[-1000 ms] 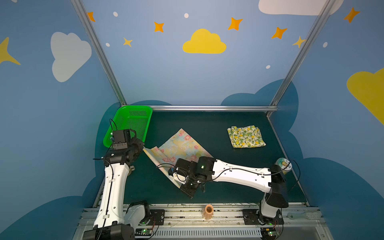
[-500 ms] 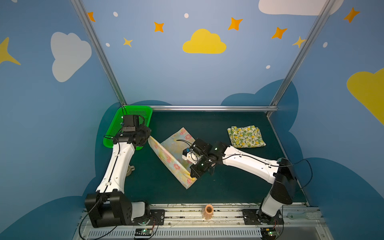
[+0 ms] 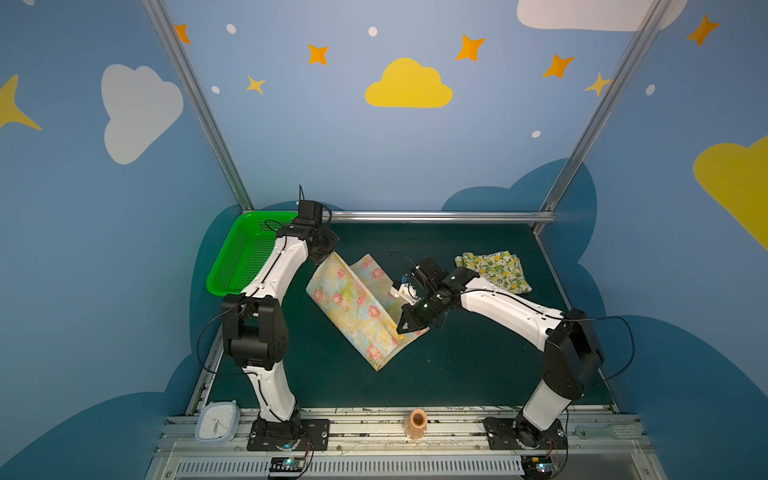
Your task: Fold and stack the skirts
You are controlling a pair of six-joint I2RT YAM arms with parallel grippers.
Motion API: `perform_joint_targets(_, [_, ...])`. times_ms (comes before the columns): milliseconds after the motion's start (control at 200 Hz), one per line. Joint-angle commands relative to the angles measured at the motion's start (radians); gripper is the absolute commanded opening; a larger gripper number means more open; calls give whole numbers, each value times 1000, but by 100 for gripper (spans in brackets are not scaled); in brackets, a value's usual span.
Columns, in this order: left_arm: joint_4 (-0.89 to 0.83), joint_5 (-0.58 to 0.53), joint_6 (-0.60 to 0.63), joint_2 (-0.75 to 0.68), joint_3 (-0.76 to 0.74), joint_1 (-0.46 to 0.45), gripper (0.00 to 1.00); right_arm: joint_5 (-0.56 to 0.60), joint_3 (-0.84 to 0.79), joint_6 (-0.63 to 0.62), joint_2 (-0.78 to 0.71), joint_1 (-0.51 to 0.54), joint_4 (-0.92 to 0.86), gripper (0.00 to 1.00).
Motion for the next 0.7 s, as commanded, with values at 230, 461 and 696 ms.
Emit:
perform_joint_targets(230, [-60,-32,19,220,243,-57,4,-106,-63,18,63,-96,-18,0])
perform_joint_targets(461, [-90,-30,16,332,365,-78,4,-109,-62,9,99,-135,-23,0])
perform_joint_targets(696, [-124,-28,14,421,461,-85,4,-114,-39,-2,135,-167,-39,0])
